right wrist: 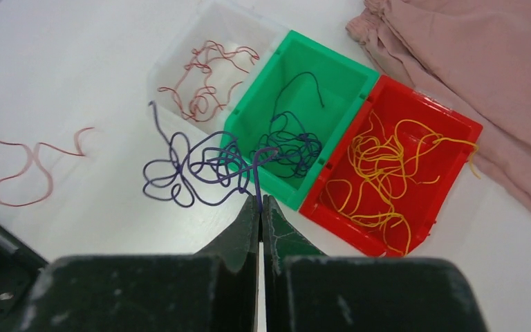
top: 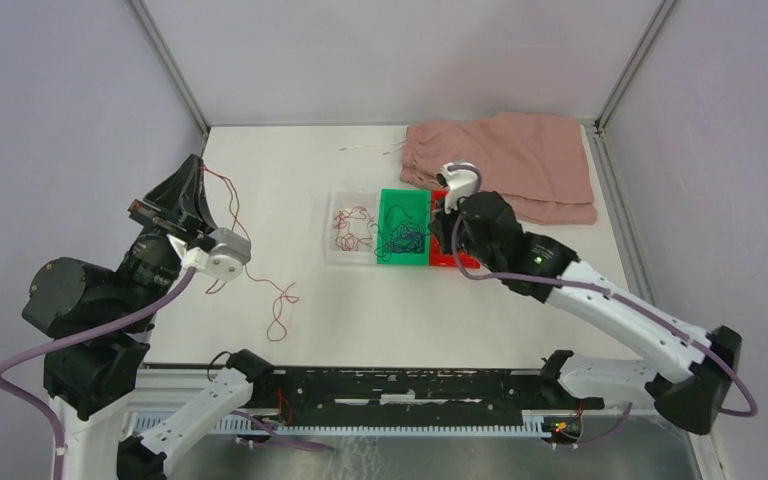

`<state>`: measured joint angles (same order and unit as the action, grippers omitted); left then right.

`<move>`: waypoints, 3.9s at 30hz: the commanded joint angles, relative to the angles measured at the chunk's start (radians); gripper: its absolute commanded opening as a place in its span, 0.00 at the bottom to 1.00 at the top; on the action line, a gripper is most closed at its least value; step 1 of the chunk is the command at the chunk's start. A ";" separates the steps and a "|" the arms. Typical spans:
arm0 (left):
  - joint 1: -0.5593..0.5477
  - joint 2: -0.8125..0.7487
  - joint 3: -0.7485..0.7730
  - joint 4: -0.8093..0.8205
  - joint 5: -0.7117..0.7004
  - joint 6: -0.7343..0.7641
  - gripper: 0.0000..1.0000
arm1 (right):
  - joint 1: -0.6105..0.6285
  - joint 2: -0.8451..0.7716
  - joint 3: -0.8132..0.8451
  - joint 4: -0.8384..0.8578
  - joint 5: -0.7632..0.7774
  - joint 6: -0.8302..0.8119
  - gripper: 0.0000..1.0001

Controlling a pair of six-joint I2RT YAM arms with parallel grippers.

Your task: Untangle the cables

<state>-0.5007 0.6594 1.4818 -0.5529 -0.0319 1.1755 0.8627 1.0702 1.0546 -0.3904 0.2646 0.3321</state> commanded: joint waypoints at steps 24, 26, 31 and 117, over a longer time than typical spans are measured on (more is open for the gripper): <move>0.003 -0.017 -0.040 -0.012 0.070 -0.057 0.03 | -0.088 0.658 0.369 0.025 0.137 -0.259 0.42; 0.003 -0.018 -0.046 -0.012 0.074 -0.057 0.03 | -0.089 0.644 0.370 0.030 0.100 -0.258 0.66; 0.002 -0.017 -0.048 -0.009 0.079 -0.060 0.03 | -0.088 0.566 0.386 0.038 0.082 -0.249 1.00; 0.014 0.366 -0.276 0.343 0.002 -0.489 0.03 | -0.238 0.933 0.723 0.085 -0.496 -0.067 0.95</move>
<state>-0.4992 0.9668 1.1839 -0.3286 0.0505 0.7311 0.6228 2.0621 1.7950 -0.2962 -0.2668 0.3073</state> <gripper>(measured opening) 0.059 0.645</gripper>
